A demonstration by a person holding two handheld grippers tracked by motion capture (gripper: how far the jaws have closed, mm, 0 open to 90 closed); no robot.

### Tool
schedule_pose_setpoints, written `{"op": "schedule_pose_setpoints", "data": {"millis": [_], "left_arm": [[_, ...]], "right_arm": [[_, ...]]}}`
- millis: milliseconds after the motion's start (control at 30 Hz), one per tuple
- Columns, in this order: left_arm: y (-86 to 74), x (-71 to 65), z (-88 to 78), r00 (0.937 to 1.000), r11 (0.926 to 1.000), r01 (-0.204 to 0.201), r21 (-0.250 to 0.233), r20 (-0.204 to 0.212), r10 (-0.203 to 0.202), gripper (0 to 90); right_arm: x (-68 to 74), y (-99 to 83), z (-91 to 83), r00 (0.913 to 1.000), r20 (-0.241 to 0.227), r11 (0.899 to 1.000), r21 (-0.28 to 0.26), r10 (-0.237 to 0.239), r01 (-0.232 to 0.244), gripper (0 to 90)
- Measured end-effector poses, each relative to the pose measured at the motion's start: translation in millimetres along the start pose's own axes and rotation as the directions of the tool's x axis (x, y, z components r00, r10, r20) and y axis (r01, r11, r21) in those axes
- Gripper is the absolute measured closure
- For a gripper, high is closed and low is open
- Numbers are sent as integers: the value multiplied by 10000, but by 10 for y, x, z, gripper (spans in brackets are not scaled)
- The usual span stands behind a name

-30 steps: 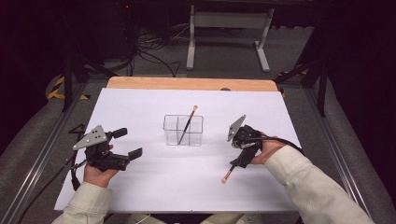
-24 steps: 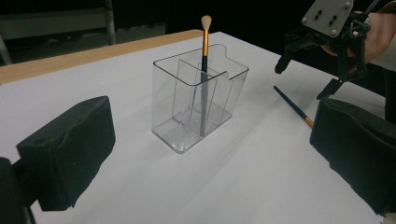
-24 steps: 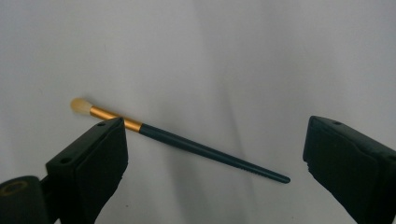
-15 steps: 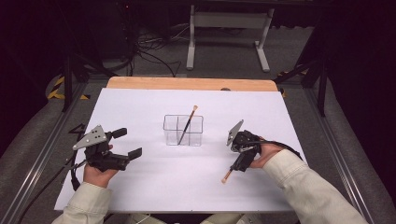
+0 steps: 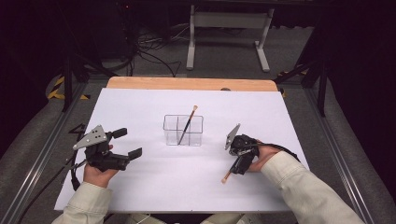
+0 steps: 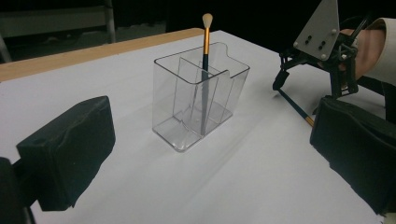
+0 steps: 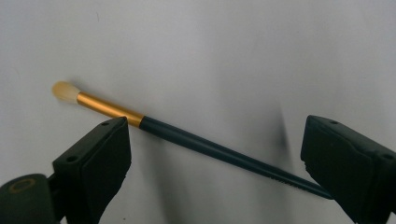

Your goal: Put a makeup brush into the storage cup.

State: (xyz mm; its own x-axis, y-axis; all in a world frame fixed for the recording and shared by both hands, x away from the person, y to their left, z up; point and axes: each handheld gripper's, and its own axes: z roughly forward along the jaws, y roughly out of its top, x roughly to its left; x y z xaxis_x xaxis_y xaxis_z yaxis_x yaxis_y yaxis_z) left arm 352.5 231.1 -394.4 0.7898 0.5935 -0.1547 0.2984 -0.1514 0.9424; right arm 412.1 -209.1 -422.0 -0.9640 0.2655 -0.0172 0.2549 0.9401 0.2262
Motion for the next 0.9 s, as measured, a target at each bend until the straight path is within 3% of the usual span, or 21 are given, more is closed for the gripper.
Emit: {"op": "schedule_pose_setpoints", "data": {"millis": [500,667,900], "left_arm": [[-2,4,4,10000,10000,59,77,-21,-59,10],[-3,5,8,10000,9999,73,74,-19,-73,10],[-3,8,14,10000,9999,36,135,-36,-35,12]], "right_arm": [[27,3,51,9993,-30,9985,406,-359,360,233],[48,4,15,9976,-134,9967,425,-683,688,388],[102,33,-24,9925,-315,9890,853,-1183,1206,695]]}}
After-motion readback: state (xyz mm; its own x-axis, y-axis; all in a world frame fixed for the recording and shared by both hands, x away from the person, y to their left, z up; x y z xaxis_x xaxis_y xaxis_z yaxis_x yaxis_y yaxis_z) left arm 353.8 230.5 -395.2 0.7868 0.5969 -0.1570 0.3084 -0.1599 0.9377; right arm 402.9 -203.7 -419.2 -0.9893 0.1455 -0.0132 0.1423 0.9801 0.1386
